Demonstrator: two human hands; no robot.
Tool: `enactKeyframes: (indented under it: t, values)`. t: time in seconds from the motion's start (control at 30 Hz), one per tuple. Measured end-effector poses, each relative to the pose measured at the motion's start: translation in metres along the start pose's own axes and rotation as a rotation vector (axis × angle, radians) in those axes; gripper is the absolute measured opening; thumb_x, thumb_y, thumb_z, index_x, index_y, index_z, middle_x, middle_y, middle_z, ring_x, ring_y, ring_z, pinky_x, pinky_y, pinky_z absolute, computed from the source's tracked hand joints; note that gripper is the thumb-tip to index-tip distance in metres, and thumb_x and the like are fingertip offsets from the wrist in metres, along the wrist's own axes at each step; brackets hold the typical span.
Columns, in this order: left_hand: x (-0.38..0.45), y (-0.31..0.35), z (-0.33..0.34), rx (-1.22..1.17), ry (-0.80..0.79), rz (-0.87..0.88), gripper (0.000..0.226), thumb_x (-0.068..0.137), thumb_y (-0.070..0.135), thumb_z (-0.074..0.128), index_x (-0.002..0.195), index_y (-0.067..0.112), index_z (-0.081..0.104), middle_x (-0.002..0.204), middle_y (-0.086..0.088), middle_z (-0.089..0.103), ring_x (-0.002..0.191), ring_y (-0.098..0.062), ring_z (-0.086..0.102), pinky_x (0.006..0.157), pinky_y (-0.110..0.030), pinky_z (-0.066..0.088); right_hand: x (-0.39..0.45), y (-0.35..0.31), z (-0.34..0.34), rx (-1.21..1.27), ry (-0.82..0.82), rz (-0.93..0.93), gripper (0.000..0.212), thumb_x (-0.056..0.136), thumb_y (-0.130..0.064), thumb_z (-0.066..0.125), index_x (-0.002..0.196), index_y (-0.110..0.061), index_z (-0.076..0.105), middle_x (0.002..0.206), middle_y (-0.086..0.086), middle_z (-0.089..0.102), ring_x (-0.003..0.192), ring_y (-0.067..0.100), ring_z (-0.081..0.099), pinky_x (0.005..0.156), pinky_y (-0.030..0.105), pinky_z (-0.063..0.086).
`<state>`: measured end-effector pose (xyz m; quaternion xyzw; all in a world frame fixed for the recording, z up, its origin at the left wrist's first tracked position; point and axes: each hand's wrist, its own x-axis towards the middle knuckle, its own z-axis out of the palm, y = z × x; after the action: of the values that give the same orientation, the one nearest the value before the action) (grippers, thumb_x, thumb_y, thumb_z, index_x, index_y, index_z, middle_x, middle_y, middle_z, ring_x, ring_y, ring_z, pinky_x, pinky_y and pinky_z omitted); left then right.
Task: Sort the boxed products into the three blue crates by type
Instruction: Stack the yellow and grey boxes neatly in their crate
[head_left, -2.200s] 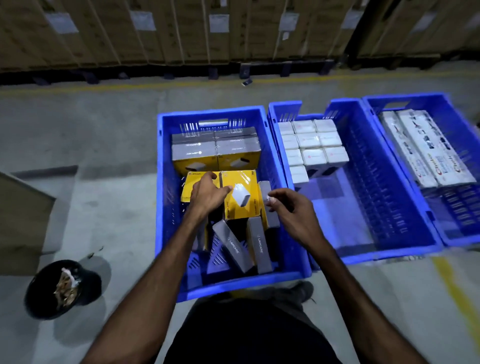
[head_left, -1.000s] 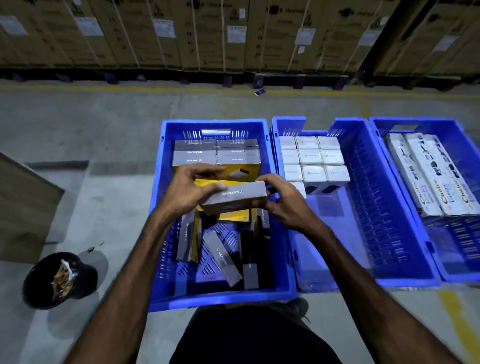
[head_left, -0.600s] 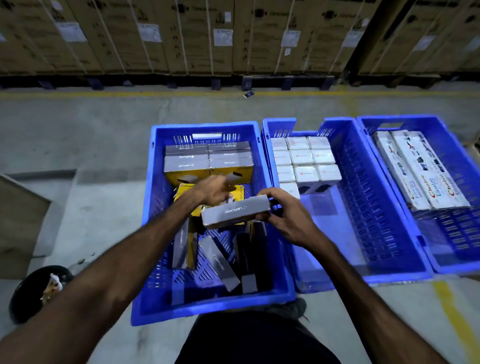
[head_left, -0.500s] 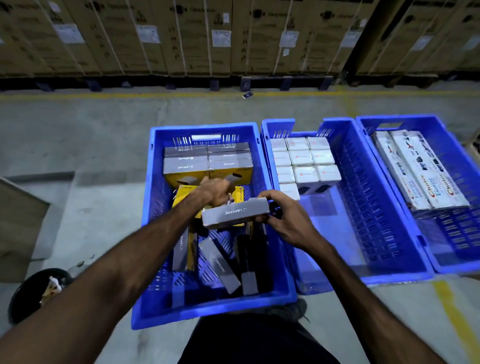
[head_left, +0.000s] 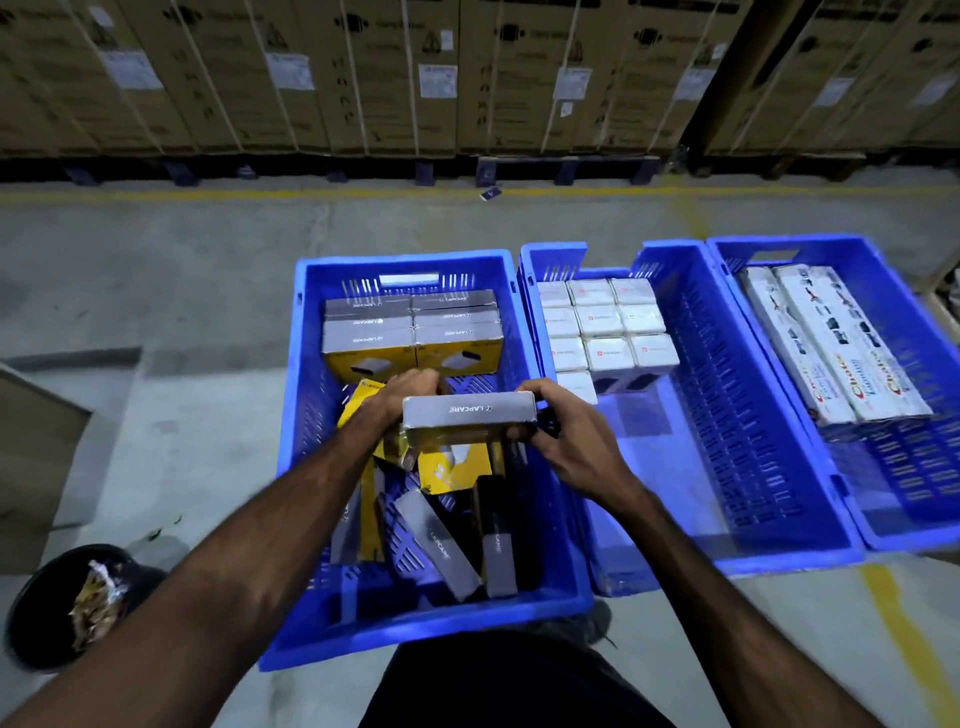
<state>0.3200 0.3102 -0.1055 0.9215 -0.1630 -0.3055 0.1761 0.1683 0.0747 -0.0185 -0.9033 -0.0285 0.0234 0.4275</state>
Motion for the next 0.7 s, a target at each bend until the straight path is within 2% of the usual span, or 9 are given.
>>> enactKeyframes:
  t: [0.1, 0.27, 0.33, 0.4, 0.47, 0.5, 0.6, 0.67, 0.7]
  values:
    - [0.001, -0.001, -0.004, 0.007, -0.029, -0.008, 0.019, 0.097, 0.02, 0.062, 0.079, 0.012, 0.06, 0.097, -0.01, 0.071, 0.088, -0.023, 0.065, 0.064, -0.036, 0.043, 0.004, -0.002, 0.0, -0.011, 0.015, 0.009, 0.034, 0.089, -0.02, 0.075, 0.113, -0.038, 0.059, 0.098, -0.017, 0.066, 0.086, 0.008, 0.062, 0.071, 0.031, 0.049]
    - [-0.016, -0.007, -0.021, -0.267, -0.011, -0.075, 0.02, 0.093, 0.01, 0.068, 0.077, 0.014, 0.057, 0.098, -0.023, 0.073, 0.081, -0.017, 0.053, 0.066, -0.034, 0.04, 0.017, -0.002, -0.004, 0.003, 0.009, -0.015, 0.03, 0.092, -0.021, 0.074, 0.117, -0.032, 0.061, 0.109, -0.021, 0.065, 0.086, -0.006, 0.064, 0.069, 0.027, 0.048]
    - [-0.025, -0.016, -0.023, -0.542, 0.026, -0.084, 0.013, 0.09, 0.017, 0.073, 0.09, 0.005, 0.068, 0.087, -0.016, 0.069, 0.07, -0.019, 0.059, 0.057, -0.031, 0.047, 0.026, -0.003, -0.006, 0.005, 0.003, -0.015, 0.029, 0.092, -0.023, 0.073, 0.117, -0.032, 0.06, 0.109, -0.02, 0.066, 0.087, -0.004, 0.066, 0.071, 0.032, 0.052]
    - [-0.036, -0.015, -0.029, -0.883, 0.134, -0.156, 0.018, 0.1, 0.015, 0.064, 0.108, 0.001, 0.071, 0.084, -0.013, 0.068, 0.06, -0.015, 0.063, 0.048, -0.025, 0.052, 0.036, -0.003, -0.008, 0.013, 0.002, -0.004, 0.031, 0.09, -0.023, 0.074, 0.116, -0.033, 0.06, 0.108, -0.02, 0.067, 0.085, 0.0, 0.068, 0.074, 0.039, 0.056]
    - [-0.05, -0.012, -0.038, -1.074, 0.264, -0.135, 0.022, 0.107, 0.019, 0.056, 0.114, 0.006, 0.072, 0.068, 0.001, 0.066, 0.054, -0.007, 0.058, 0.052, -0.022, 0.048, 0.046, -0.003, -0.008, 0.021, 0.001, 0.002, 0.032, 0.089, -0.023, 0.074, 0.114, -0.036, 0.059, 0.107, -0.02, 0.068, 0.081, 0.001, 0.068, 0.078, 0.041, 0.056]
    - [-0.058, -0.01, -0.041, -1.147, 0.293, -0.079, 0.026, 0.106, 0.027, 0.056, 0.116, 0.009, 0.072, 0.067, 0.005, 0.066, 0.057, -0.007, 0.058, 0.059, -0.026, 0.049, 0.051, -0.002, -0.008, 0.022, 0.003, 0.004, 0.033, 0.088, -0.023, 0.074, 0.114, -0.038, 0.059, 0.107, -0.021, 0.068, 0.08, 0.001, 0.068, 0.079, 0.039, 0.056]
    - [-0.085, -0.011, -0.045, -1.206, 0.293, 0.098, 0.037, 0.092, 0.042, 0.069, 0.121, 0.019, 0.074, 0.094, -0.001, 0.076, 0.084, -0.02, 0.071, 0.075, -0.037, 0.058, 0.063, -0.004, -0.008, 0.031, 0.009, 0.019, 0.036, 0.089, -0.021, 0.075, 0.119, -0.035, 0.061, 0.107, -0.02, 0.069, 0.082, -0.002, 0.067, 0.077, 0.028, 0.053]
    - [-0.094, -0.011, -0.04, -0.992, 0.356, 0.14, 0.043, 0.079, 0.042, 0.086, 0.12, 0.029, 0.076, 0.111, -0.009, 0.074, 0.103, -0.026, 0.072, 0.09, -0.045, 0.059, 0.071, -0.005, -0.007, 0.035, 0.009, 0.021, 0.039, 0.089, -0.02, 0.075, 0.124, -0.031, 0.062, 0.109, -0.016, 0.07, 0.083, -0.004, 0.067, 0.074, 0.018, 0.048]
    - [-0.094, -0.007, -0.038, -0.86, 0.413, 0.13, 0.047, 0.074, 0.038, 0.092, 0.117, 0.031, 0.077, 0.113, -0.006, 0.075, 0.105, -0.023, 0.071, 0.092, -0.041, 0.059, 0.074, -0.006, -0.006, 0.031, 0.005, 0.021, 0.041, 0.09, -0.019, 0.076, 0.126, -0.029, 0.062, 0.11, -0.014, 0.071, 0.084, -0.001, 0.067, 0.074, 0.017, 0.046]
